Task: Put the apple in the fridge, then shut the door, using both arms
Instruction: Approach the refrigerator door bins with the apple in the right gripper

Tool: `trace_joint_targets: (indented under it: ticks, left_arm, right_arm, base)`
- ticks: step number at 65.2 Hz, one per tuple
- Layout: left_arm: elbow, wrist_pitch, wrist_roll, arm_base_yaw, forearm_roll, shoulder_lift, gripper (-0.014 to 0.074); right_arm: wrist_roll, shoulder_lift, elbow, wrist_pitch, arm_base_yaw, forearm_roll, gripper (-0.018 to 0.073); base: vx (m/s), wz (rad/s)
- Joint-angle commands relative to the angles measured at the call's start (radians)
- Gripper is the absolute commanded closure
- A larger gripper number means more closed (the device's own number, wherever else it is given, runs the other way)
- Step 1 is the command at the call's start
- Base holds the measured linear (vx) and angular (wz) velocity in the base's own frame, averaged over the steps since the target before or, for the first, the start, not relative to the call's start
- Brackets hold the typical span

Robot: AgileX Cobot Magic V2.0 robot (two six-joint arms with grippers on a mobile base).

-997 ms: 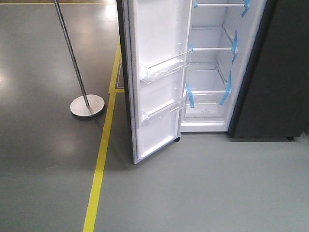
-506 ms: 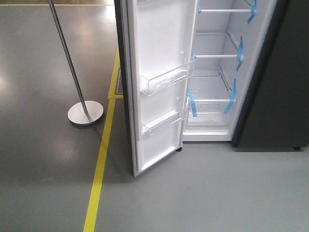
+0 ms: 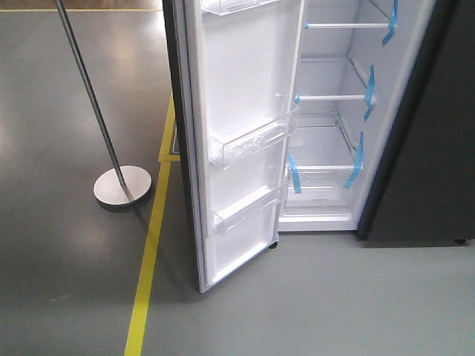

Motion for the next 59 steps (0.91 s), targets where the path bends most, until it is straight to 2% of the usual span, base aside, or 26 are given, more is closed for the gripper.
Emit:
trace_joint_targets:
  ticks: [1, 59]
  left_arm:
    - [-0.017, -0.069, -0.009, -0.008, -0.001, -0.013, 0.0603]
    - [-0.017, -0.069, -0.009, -0.008, -0.001, -0.013, 0.0603]
  right_arm:
    - [-0.008, 0.001, -0.025, -0.081, 0.001, 0.008, 0.0429]
    - [-0.008, 0.001, -0.025, -0.084, 0.001, 0.008, 0.0429]
  base:
    - [0.16, -0.05]
    - [0.14, 0.0]
